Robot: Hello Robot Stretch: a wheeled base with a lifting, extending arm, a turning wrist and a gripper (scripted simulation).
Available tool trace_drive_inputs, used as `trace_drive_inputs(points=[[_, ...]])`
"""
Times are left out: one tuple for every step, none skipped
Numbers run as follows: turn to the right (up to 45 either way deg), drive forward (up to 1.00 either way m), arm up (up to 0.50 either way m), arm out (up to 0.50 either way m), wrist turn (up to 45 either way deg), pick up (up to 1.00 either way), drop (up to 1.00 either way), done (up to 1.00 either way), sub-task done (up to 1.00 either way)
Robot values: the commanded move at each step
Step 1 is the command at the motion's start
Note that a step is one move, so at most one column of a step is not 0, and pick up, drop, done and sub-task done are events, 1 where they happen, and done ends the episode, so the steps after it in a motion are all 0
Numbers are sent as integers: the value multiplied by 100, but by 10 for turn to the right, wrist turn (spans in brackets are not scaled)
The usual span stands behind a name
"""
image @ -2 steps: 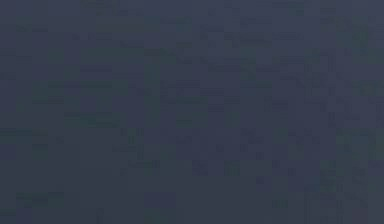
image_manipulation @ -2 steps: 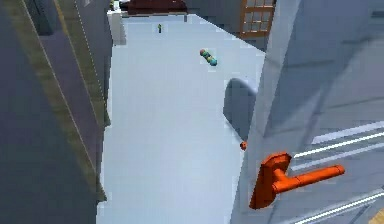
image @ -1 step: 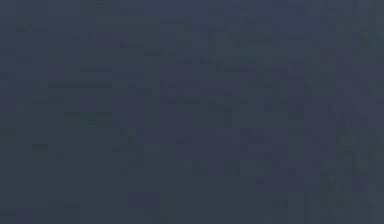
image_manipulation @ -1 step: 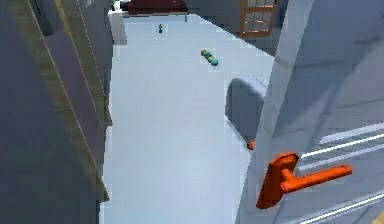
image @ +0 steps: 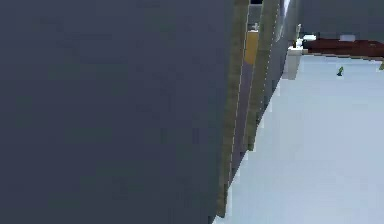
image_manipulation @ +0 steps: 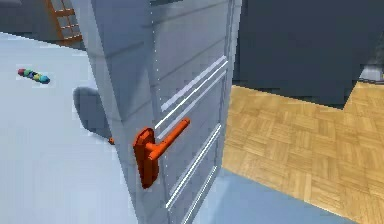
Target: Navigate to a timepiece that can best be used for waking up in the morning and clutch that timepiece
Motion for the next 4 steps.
trace_drive_inputs(points=[[270, 0, 0, 0, 0, 0, 0, 0, 0], [0, 100, 0, 0, 0, 0, 0, 0, 0], [0, 100, 0, 0, 0, 0, 0, 0, 0], [0, 100, 0, 0, 0, 0, 0, 0, 0]])
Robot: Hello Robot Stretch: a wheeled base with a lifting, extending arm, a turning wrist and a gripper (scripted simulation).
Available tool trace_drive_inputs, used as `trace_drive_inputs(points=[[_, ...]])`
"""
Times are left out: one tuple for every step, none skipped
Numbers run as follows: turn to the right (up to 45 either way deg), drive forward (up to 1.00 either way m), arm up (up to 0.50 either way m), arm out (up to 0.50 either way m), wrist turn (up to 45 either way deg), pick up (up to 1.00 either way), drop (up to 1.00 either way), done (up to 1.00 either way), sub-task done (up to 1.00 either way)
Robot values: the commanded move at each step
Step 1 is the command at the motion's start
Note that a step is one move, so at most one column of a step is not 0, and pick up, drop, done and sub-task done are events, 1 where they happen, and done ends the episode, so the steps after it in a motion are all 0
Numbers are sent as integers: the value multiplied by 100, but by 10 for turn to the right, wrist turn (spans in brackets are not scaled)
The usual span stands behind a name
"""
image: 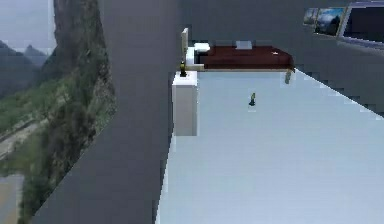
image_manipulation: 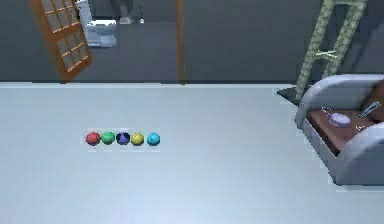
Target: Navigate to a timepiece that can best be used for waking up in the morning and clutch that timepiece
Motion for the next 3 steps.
trace_drive_inputs(points=[[30, 0, 0, 0, 0, 0, 0, 0, 0], [0, 100, 0, 0, 0, 0, 0, 0, 0], [0, 75, 0, 0, 0, 0, 0, 0, 0]])
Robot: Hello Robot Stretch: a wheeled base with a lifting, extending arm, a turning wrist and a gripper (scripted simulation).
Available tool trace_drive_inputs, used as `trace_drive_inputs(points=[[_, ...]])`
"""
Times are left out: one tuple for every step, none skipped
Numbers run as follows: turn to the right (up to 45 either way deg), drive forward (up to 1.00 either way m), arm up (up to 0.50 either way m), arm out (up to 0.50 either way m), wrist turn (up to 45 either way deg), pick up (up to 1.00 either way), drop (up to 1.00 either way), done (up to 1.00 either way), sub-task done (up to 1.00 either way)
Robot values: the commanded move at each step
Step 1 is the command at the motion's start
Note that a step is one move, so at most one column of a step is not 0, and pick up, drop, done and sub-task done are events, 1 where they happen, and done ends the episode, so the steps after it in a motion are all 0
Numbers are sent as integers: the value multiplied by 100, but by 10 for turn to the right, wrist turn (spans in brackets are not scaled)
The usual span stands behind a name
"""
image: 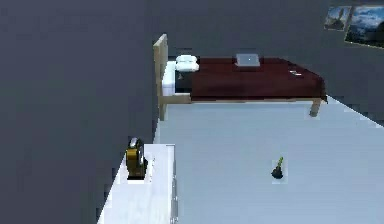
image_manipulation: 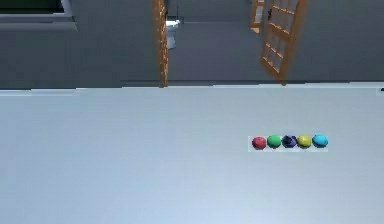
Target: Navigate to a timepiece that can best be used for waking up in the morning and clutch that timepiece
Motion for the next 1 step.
trace_drive_inputs(points=[[-450, 0, 0, 0, 0, 0, 0, 0, 0]])
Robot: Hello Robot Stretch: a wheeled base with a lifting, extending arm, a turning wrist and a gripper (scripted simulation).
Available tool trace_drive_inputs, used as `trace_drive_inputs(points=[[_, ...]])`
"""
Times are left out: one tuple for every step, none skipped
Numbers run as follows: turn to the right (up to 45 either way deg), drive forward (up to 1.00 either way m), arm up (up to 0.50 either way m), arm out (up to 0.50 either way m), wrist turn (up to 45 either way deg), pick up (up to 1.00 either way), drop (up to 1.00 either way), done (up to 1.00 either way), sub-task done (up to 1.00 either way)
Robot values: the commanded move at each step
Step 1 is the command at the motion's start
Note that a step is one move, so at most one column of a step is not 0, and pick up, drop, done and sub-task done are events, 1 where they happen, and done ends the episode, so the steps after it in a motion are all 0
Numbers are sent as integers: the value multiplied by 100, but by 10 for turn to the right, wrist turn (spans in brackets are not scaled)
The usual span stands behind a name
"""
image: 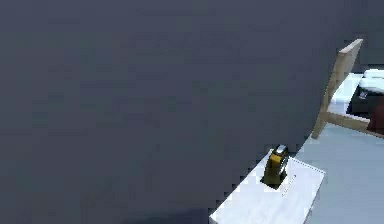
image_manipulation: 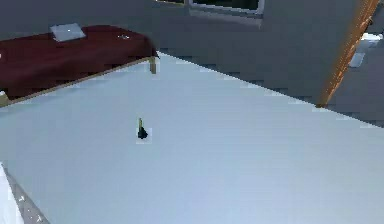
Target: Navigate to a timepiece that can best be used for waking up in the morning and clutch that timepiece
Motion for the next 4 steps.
trace_drive_inputs(points=[[-450, 0, 0, 0, 0, 0, 0, 0, 0], [-150, 0, 0, 0, 0, 0, 0, 0, 0], [0, 0, 50, 0, 0, 0, 0, 0, 0], [0, 0, 34, 0, 0, 0, 0, 0, 0]])
